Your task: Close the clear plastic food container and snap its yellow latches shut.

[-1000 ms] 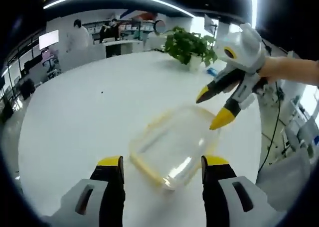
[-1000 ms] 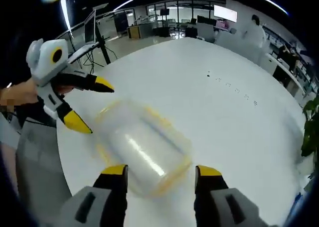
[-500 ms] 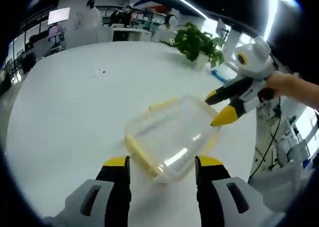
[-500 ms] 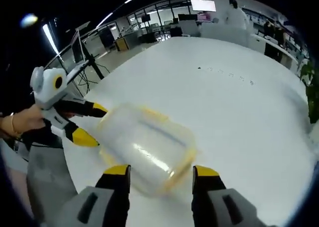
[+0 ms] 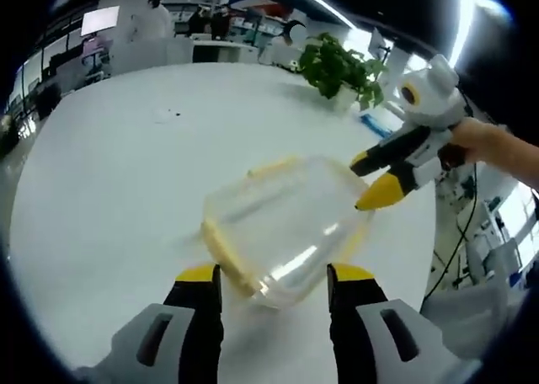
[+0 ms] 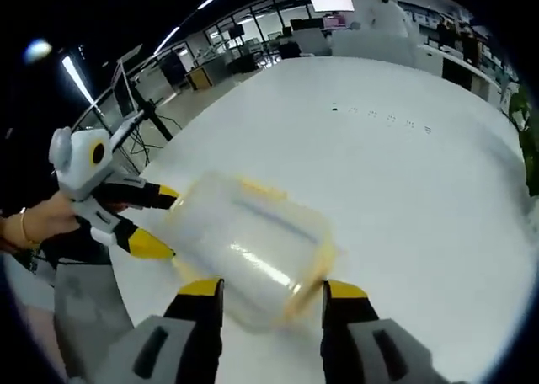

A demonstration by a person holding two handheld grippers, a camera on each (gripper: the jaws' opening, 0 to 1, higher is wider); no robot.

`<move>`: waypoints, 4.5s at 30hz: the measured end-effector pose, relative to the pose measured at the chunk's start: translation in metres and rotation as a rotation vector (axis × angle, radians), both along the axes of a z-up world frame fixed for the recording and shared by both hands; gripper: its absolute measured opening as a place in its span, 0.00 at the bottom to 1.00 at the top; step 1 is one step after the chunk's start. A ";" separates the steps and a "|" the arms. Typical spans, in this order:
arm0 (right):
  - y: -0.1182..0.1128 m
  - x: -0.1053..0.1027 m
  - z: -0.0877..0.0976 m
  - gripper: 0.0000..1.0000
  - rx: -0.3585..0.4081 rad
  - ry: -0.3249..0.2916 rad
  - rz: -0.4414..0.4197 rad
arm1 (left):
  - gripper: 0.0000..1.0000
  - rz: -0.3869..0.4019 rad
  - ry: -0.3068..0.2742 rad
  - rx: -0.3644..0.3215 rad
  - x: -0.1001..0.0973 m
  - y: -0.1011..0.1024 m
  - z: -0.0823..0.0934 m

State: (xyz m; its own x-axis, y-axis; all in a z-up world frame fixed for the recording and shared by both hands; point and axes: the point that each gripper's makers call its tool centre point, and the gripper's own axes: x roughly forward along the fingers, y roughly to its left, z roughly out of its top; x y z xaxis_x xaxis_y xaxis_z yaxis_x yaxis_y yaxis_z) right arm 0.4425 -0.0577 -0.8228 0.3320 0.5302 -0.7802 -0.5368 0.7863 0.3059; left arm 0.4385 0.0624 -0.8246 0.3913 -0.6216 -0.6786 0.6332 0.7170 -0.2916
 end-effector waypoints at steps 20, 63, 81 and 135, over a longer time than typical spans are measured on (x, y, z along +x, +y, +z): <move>0.043 0.025 -0.001 0.43 -0.024 0.078 0.033 | 0.49 -0.031 0.062 0.060 0.026 0.040 0.000; 0.049 0.035 0.007 0.52 0.096 -0.058 -0.007 | 0.53 0.030 0.007 0.093 0.034 0.063 0.010; 0.043 -0.017 0.064 0.53 0.319 -0.169 -0.137 | 0.69 0.091 -0.281 -0.132 -0.004 0.072 0.089; 0.018 -0.145 0.080 0.67 0.240 -0.391 -0.236 | 0.99 0.245 -0.392 -0.154 -0.114 0.134 0.097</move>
State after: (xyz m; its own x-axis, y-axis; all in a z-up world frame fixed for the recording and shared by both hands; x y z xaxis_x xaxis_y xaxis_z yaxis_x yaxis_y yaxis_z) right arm 0.2972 -0.0394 -0.7423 0.7069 0.5544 -0.4392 -0.4636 0.8321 0.3042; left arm 0.3246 0.1964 -0.7275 0.7468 -0.5605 -0.3580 0.5343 0.8261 -0.1789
